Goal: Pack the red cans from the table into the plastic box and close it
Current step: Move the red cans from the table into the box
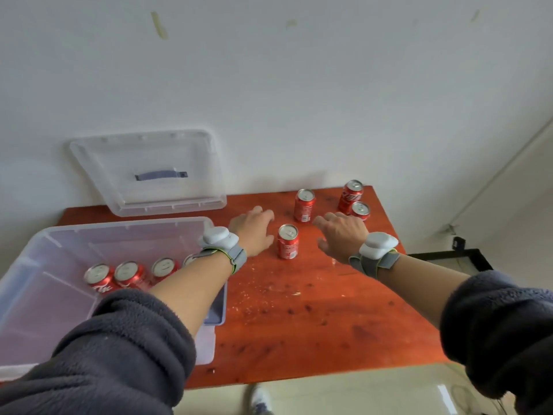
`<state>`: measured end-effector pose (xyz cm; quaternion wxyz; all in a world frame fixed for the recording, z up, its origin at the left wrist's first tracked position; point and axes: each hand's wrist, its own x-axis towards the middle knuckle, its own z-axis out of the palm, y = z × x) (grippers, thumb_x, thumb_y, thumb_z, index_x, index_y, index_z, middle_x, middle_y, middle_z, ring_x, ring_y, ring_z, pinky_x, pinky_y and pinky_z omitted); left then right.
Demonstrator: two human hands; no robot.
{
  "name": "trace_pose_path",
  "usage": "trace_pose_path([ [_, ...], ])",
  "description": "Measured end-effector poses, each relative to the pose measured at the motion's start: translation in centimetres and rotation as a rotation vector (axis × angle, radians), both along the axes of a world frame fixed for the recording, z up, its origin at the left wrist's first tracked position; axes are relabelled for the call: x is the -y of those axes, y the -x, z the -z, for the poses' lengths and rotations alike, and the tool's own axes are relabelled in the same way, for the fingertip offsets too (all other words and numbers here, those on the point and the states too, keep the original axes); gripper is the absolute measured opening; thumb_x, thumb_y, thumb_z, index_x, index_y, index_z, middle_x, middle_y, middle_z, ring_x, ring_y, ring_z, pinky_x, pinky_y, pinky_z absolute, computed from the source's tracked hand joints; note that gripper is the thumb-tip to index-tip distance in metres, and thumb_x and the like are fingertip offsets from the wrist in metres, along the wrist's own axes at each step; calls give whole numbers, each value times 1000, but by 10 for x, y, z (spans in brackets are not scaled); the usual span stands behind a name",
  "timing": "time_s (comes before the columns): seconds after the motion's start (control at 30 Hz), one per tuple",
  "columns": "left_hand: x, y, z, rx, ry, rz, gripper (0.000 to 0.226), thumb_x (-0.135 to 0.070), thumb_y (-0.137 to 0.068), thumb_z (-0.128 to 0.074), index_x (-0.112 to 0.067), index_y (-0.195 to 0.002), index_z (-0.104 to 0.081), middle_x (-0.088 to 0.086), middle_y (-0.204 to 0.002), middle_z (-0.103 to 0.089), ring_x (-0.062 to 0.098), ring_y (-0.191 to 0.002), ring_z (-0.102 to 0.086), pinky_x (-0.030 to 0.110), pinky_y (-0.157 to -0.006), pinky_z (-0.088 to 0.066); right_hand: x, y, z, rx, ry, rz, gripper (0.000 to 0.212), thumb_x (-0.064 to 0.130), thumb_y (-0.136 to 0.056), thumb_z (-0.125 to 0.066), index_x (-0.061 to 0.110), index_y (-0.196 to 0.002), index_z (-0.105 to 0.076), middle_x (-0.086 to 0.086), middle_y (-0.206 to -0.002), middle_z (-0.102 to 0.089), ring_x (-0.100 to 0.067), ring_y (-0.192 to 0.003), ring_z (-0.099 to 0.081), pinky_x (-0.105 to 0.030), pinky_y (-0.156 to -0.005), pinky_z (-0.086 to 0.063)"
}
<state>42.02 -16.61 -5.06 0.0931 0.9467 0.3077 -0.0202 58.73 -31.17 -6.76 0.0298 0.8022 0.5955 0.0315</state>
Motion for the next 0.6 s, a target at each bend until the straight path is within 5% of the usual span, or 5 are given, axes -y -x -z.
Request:
trace_pose_path([
  [0.4,-30,-113,78,-302,129,149,69,-35,-73,-75,-24,-133,-43,9,-126,-42,35,-108,-55,45,-83,-53,-7,-147,72,-101,57,410,50,29,-77,-65,21,-124,-52,-7,-113,-56,-30,-101,-55,-33,-61,-38],
  [0.6,-52,-137,112,-458,204,244,76,-37,-69,-77,-26,-134,-42,8,-121,-43,34,-100,-60,39,-71,-49,-45,-180,95,-231,170,547,69,29,-74,-72,25,-134,-40,-11,-123,-47,-36,-104,-53,-38,-70,-44],
])
